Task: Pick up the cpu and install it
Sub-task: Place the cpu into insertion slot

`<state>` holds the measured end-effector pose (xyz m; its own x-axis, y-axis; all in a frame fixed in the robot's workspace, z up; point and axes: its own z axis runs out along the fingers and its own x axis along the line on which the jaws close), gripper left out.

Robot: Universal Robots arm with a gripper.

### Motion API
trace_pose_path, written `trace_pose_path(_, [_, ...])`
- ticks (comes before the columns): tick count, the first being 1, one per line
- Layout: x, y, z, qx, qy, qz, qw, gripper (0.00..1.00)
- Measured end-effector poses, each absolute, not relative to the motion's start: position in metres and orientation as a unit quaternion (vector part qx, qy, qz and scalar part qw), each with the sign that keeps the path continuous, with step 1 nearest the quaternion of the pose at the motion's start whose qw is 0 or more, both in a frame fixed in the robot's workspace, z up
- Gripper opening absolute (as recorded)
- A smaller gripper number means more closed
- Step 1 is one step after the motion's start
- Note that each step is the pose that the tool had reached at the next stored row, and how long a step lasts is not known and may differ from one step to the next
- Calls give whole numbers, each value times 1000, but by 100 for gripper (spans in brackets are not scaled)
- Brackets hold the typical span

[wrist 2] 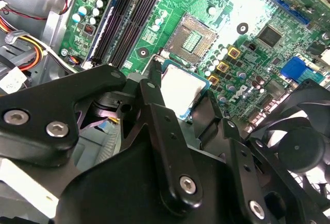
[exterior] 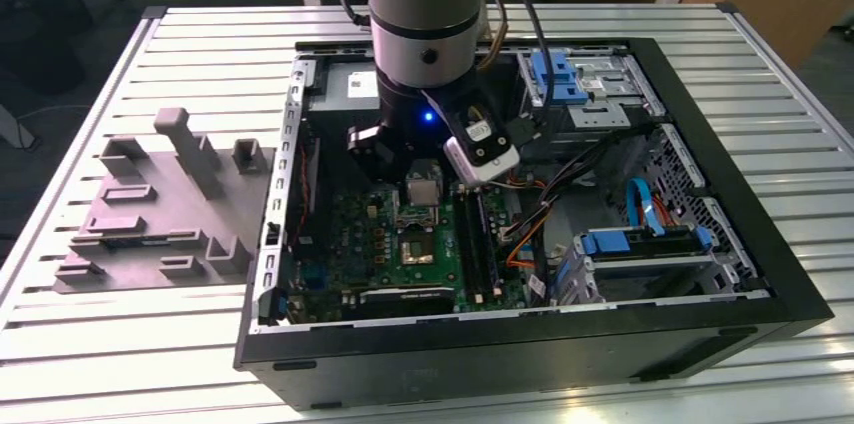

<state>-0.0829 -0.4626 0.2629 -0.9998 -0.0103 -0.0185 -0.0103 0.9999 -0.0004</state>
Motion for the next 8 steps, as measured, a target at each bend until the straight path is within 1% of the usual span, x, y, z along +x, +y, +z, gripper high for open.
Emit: trace_pose_path(8, [-83,-467,259,-6,1000,0,9,47])
